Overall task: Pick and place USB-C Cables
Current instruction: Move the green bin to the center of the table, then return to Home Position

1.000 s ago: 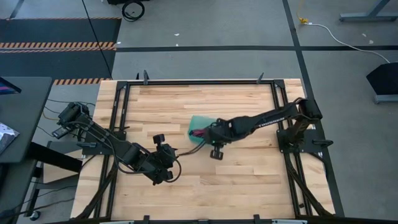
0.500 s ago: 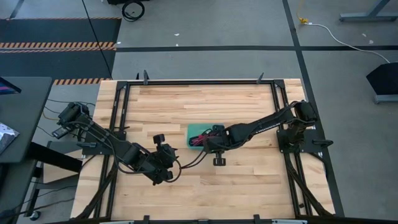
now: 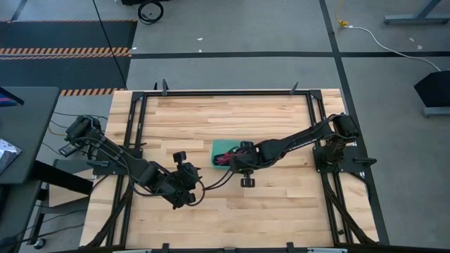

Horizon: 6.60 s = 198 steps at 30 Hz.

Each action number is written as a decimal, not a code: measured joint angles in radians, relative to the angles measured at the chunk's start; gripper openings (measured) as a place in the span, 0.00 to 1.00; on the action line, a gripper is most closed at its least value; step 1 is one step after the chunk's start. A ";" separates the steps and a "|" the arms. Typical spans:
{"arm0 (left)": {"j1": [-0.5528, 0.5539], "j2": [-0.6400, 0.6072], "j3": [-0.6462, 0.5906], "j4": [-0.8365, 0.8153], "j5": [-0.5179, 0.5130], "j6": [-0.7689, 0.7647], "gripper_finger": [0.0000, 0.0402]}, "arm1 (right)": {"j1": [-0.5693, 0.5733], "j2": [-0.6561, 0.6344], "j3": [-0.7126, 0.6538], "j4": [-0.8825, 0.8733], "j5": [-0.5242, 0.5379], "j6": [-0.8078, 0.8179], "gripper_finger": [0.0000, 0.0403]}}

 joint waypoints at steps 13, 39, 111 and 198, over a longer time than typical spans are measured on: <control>0.000 0.000 0.000 0.000 0.000 -0.001 0.34 | 0.000 -0.001 -0.026 0.007 0.025 -0.016 0.17; -0.011 0.000 0.000 0.000 -0.094 0.035 0.34 | 0.056 -0.075 -0.006 0.002 0.061 -0.055 0.19; 0.511 -1.281 -1.085 0.919 0.728 0.300 0.01 | 0.111 -1.346 -1.272 1.124 0.049 0.042 0.01; 0.512 -1.348 -1.115 0.904 0.725 0.302 0.01 | 0.113 -1.345 -1.296 1.137 0.058 0.023 0.03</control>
